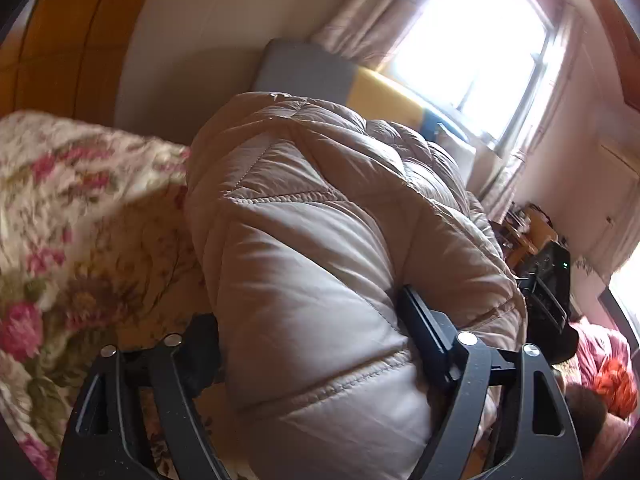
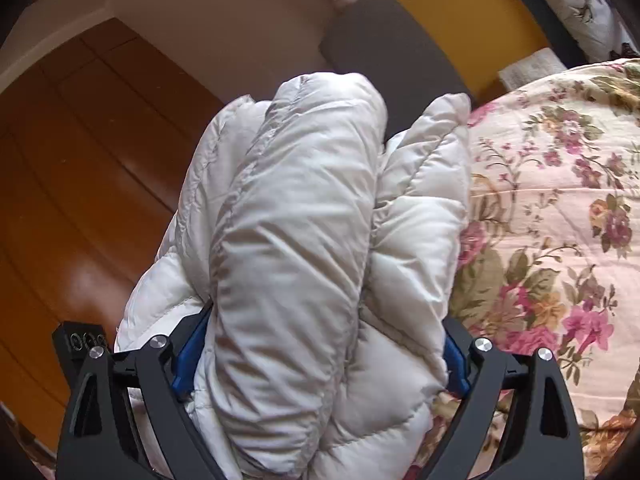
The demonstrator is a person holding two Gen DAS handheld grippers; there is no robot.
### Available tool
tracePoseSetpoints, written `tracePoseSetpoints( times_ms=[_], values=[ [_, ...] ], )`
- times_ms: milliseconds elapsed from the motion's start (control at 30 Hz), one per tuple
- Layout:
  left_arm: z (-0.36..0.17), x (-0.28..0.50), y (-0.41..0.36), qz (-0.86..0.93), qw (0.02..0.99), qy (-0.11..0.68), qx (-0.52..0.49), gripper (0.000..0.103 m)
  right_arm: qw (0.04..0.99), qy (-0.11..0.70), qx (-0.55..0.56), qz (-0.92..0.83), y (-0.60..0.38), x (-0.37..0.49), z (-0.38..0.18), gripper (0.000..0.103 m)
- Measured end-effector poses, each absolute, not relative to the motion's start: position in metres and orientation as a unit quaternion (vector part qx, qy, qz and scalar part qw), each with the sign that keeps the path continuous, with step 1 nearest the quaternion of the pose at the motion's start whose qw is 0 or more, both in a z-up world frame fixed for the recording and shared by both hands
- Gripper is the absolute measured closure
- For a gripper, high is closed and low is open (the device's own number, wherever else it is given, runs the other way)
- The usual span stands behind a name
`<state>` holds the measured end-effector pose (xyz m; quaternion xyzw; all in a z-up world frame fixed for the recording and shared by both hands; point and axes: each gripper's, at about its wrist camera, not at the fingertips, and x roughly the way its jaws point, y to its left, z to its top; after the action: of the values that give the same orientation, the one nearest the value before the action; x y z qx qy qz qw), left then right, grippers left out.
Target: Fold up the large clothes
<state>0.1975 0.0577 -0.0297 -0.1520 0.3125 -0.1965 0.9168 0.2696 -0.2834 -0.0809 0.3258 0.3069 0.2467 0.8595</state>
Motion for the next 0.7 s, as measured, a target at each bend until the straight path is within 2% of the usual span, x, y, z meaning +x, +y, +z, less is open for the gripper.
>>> tracePoseSetpoints(
  times_ms=[33, 67, 167, 267, 433, 567, 600, 633, 700],
  values=[
    [-0.037, 0.197, 0.059, -0.196, 0.917, 0.31, -0.159, 0.013, 0.862, 0.306, 0.334, 0.228, -0.289, 0.268, -0.085, 0.003],
    [-0.043, 0.195, 0.059, -0.195, 0.919, 0.304, -0.16, 0.011, 0.869, 0.304, 0.335, 0.199, -0.292, 0.265, -0.087, 0.002],
    [-0.05, 0.182, 0.055, -0.194, 0.925, 0.288, -0.153, 0.011, 0.882, 0.322, 0.306, 0.16, -0.293, 0.251, -0.078, 0.002],
    [-0.049, 0.18, 0.055, -0.189, 0.929, 0.281, -0.148, 0.011, 0.911, 0.326, 0.226, 0.116, -0.282, 0.239, -0.042, 0.002],
    [-0.047, 0.179, 0.054, -0.175, 0.931, 0.282, -0.151, 0.011, 0.968, 0.223, 0.077, 0.086, -0.219, 0.234, 0.041, 0.002],
    [-0.035, 0.172, 0.046, -0.138, 0.936, 0.298, -0.129, 0.009, 0.959, 0.259, -0.019, 0.112, -0.161, 0.282, 0.057, 0.003],
    [-0.028, 0.171, 0.043, -0.123, 0.938, 0.302, -0.121, 0.008, 0.957, 0.264, -0.024, 0.12, -0.152, 0.29, 0.052, 0.01],
    [-0.023, 0.169, 0.041, -0.111, 0.94, 0.302, -0.112, 0.006, 0.953, 0.274, -0.031, 0.125, -0.14, 0.29, 0.051, 0.022],
    [-0.015, 0.168, 0.037, -0.088, 0.947, 0.298, -0.084, 0.004, 0.943, 0.307, -0.026, 0.128, -0.13, 0.309, 0.039, 0.033]
  ],
)
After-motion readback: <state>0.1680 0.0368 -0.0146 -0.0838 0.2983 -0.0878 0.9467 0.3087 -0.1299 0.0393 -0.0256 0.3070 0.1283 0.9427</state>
